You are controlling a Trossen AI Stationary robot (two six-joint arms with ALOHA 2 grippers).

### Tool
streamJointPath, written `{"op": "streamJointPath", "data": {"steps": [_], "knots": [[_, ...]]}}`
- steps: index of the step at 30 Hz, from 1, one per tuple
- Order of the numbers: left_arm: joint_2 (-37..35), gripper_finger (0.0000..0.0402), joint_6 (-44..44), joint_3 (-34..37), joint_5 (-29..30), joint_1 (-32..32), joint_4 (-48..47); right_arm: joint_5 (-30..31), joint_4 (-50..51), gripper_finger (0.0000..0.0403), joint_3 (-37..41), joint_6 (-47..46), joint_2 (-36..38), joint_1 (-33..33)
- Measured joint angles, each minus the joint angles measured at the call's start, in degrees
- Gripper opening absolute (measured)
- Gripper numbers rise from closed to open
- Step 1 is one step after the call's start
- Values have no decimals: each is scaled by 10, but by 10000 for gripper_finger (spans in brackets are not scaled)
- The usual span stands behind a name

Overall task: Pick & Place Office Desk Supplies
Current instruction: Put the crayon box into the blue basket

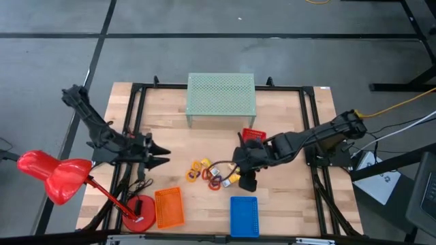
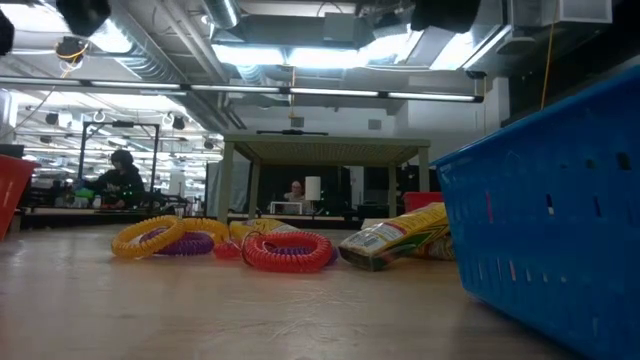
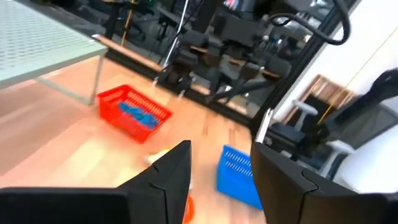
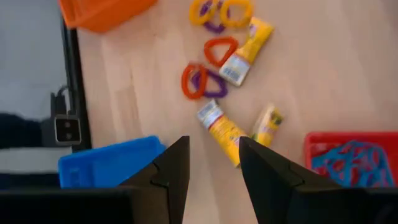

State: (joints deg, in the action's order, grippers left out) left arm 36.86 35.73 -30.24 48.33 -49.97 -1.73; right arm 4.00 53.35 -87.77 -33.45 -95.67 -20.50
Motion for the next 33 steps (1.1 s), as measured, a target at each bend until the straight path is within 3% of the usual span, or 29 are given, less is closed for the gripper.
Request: {"op": "streamJointPath", "data": {"steps": [11,16,21,27,30,33], "knots": [[-97,161,-3,0,27,-52,-96,-15,22,142,0,-5,-49,18],[-113,159,-6,0,-1,-56,-83,-12,15,142,0,25,-49,24],[-100,144,-43,13,-52,-56,36,-19,16,142,0,56,-50,28],[-31,132,-144,150,-83,-35,429,-19,16,142,0,64,-50,39],[7,132,-102,172,-74,-4,459,-23,17,142,0,71,-50,42],[32,132,-108,118,-101,33,374,-43,17,142,0,79,-50,47]]}}
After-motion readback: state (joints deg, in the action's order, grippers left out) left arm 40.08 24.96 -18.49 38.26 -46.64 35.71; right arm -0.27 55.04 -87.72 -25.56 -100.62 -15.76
